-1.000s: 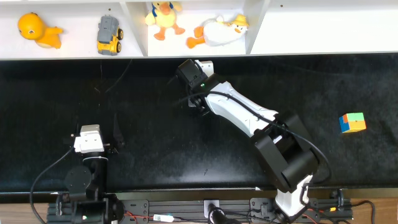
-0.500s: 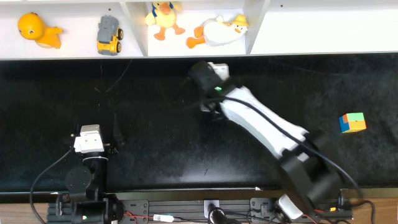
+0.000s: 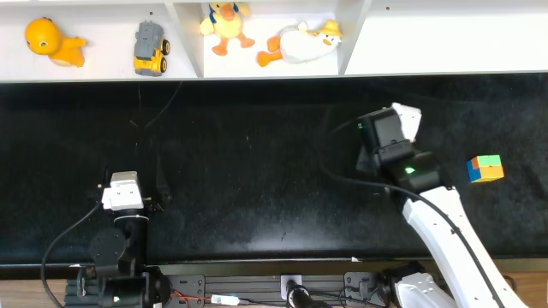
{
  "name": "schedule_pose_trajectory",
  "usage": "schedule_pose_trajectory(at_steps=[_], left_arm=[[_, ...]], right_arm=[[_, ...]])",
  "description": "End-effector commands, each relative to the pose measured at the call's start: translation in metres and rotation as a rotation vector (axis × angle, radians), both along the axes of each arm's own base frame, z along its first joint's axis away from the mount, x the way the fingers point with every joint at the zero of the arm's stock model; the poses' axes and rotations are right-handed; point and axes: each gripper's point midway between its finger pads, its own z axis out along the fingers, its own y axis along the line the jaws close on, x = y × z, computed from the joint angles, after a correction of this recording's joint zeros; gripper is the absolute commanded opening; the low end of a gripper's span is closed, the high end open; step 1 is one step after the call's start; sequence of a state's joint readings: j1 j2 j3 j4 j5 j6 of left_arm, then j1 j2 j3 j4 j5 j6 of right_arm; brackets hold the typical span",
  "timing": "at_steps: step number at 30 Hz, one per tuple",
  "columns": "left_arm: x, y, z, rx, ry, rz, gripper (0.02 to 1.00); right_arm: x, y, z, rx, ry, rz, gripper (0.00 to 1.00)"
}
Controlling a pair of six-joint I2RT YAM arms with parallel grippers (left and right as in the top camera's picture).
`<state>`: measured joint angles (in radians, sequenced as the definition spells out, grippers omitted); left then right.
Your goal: Store Toys
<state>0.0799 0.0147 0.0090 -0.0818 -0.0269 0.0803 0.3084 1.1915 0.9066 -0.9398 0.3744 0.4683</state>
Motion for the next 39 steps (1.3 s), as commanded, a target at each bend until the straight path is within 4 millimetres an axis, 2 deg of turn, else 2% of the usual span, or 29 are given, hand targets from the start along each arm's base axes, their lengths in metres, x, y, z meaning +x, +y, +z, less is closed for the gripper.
schedule_pose_trajectory(at_steps=[1, 4, 7, 11, 18, 22, 28, 32, 39], left_arm=[[0.000, -0.003, 0.002, -0.003, -0.009, -0.014, 0.998], [0.000, -0.003, 0.002, -0.003, -0.009, -0.014, 0.998], [0.000, -0.003, 0.001, -0.003, -0.008, -0.014, 0.998], [0.000, -0.003, 0.001, -0.003, -0.008, -0.014, 0.998], [0.000, -0.003, 0.002, -0.003, -0.009, -0.014, 0.998], [0.000, -0.003, 0.001, -0.003, -0.008, -0.014, 0.998], [0.000, -0.003, 0.002, -0.003, -0.009, -0.014, 0.998], [0.000, -0.003, 0.001, -0.003, -0.008, -0.014, 0.998], [0.000, -0.003, 0.002, -0.003, -0.009, -0.014, 0.998]], right_arm=[[0.019, -0.036, 0.019, -0.122, -0.009, 0.042, 0.047], [0.042, -0.042, 0.034, -0.168, -0.032, 0.097, 0.042], [0.075, -0.040, 0.049, -0.199, -0.085, 0.164, 0.045], [0.121, -0.032, 0.055, -0.203, -0.127, 0.249, 0.047], [0.171, -0.033, 0.041, -0.202, -0.116, 0.244, 0.053], [0.195, -0.025, 0.030, -0.188, -0.125, 0.280, 0.058], [0.215, -0.014, 0.015, -0.142, -0.149, 0.312, 0.084], [0.218, -0.013, 0.009, -0.132, -0.144, 0.317, 0.196], [0.214, -0.012, 0.016, -0.120, -0.153, 0.311, 0.652]])
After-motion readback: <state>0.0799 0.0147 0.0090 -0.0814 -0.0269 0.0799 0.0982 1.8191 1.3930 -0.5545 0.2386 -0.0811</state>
